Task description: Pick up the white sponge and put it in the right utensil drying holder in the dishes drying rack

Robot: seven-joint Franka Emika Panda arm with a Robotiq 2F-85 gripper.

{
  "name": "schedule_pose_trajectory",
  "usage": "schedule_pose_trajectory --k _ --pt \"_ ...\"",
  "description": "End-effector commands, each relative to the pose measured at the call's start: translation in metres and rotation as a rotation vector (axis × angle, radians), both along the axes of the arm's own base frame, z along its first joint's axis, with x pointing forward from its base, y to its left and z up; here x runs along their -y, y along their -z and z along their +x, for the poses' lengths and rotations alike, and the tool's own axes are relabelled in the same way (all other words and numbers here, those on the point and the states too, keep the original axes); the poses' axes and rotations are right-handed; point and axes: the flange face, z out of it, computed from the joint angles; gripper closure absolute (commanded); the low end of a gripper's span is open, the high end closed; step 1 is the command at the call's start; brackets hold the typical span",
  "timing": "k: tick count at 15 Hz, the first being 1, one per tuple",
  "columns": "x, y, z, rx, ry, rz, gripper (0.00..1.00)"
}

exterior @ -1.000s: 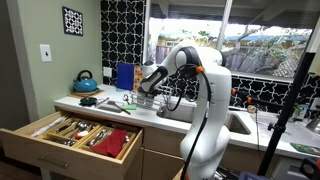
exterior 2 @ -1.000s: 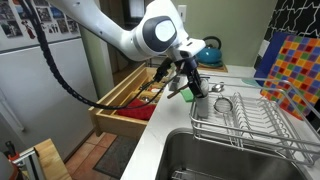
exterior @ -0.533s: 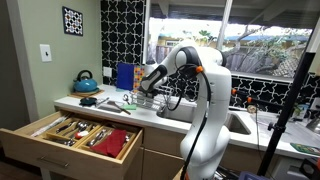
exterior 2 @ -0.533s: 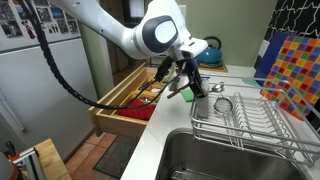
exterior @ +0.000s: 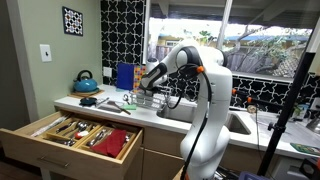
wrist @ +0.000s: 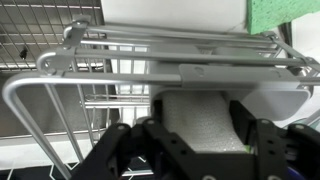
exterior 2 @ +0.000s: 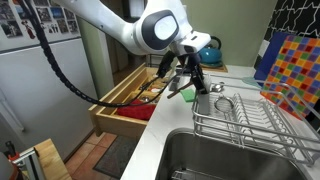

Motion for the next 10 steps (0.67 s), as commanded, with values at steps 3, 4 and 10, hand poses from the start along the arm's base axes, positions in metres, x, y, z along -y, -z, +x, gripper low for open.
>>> schedule_pose_trajectory --k 3,4,10 --pt "-0.002 -0.008 -0.002 0.031 -0.031 0.013 0.04" --pt "-0.002 -0.009 -0.002 0.035 -0.034 0.012 0.08" --pt "-0.002 -0.025 -0.008 0.030 -0.055 0.007 0.00"
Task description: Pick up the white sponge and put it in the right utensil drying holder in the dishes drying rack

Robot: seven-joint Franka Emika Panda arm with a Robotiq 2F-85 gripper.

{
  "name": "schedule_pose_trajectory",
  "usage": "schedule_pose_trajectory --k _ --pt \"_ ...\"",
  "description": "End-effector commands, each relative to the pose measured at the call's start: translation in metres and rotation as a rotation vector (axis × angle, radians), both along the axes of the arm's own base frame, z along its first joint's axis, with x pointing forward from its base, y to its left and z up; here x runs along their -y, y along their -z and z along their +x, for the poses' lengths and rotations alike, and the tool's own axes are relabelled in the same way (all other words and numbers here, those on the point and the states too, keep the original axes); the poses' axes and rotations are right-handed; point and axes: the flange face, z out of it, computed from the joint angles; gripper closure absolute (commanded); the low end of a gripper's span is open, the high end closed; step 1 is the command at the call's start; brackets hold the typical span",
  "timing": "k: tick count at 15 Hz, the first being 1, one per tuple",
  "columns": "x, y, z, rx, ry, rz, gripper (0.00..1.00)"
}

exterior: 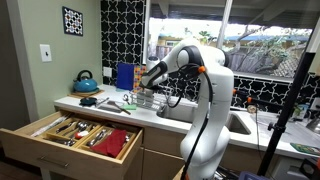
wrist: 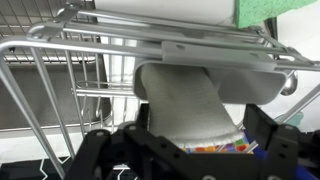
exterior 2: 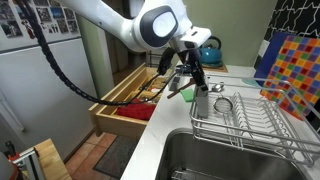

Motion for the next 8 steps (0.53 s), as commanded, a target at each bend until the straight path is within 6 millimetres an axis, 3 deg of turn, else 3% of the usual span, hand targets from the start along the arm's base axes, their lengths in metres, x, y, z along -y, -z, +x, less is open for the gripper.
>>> schedule_pose_trajectory --k 1,4,8 --pt "-0.001 -0.016 -0.008 -0.005 -0.030 0.004 0.00" --pt "0.000 -0.025 -0.011 -0.005 -0.048 -0.010 0.00" --pt "0.001 -0.054 -0.022 -0.067 -0.223 -0.131 0.00"
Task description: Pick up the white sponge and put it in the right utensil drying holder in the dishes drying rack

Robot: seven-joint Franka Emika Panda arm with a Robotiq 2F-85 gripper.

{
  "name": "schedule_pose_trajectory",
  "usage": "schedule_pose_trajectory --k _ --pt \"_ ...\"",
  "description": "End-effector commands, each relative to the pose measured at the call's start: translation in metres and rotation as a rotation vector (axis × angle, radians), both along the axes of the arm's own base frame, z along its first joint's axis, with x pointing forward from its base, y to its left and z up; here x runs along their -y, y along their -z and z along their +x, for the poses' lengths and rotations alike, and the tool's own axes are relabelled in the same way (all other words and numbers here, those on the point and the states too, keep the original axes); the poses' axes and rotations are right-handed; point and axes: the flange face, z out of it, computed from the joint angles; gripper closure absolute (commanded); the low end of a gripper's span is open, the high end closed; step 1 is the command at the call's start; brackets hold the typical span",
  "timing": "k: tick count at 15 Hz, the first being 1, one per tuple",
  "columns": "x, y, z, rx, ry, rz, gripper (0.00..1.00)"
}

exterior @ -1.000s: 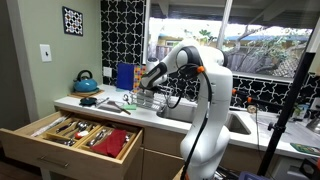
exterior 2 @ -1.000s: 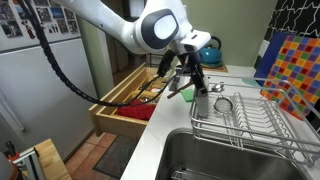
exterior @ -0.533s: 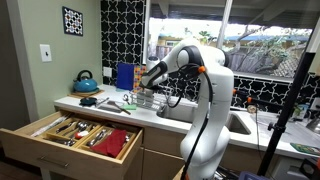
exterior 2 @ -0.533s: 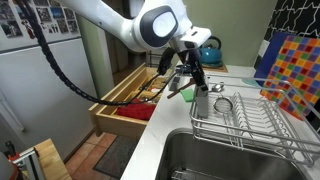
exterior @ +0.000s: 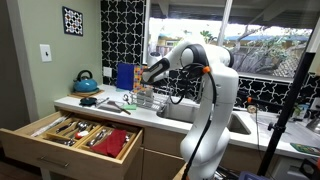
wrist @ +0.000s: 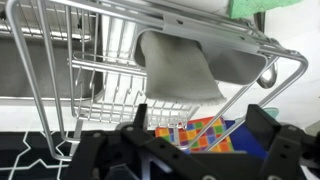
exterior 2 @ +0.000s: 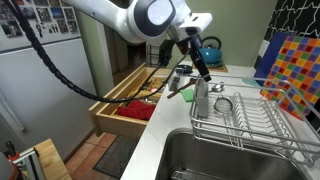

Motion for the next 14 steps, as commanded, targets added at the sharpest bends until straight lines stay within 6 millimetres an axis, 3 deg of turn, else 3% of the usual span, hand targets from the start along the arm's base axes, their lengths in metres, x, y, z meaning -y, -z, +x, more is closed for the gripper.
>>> schedule_pose_trajectory --k 1,7,14 --pt "0.002 -0.026 -0.015 -0.089 -0.157 -0.088 0.00" --pt "0.005 -0.070 -0.038 -0.274 -0.418 -0.224 0.00" --pt "0.008 -0.084 -0.062 -0.492 -0.698 -0.364 0.00"
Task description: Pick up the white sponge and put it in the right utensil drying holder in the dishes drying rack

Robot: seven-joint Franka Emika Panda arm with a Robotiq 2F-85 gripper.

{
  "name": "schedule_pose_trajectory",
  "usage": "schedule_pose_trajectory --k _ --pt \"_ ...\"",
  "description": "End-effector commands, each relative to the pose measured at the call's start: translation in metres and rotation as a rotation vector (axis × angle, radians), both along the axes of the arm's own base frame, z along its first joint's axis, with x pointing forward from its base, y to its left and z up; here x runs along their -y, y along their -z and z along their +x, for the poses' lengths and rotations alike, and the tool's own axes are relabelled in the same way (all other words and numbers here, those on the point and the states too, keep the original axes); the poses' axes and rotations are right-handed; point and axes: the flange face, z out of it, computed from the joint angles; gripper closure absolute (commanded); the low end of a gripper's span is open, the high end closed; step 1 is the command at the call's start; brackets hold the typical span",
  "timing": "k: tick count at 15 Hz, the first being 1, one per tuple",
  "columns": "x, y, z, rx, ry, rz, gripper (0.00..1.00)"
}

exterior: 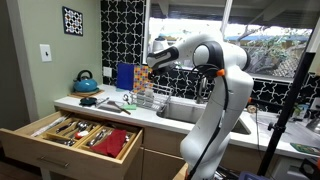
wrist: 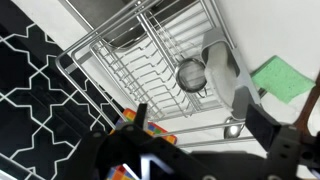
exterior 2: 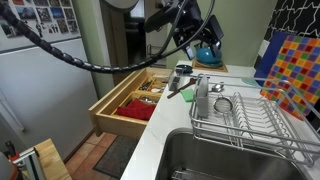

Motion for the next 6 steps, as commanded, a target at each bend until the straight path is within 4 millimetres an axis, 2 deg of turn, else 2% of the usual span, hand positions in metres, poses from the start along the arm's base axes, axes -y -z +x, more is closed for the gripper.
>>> schedule_pose_trajectory --k 1,6 --pt "0.0011 -0.0016 -0.0023 -0.031 -0.036 -0.019 0.00" --pt "0.0018 -0.0036 -0.0061 -0.069 -0.085 -0.044 0.00"
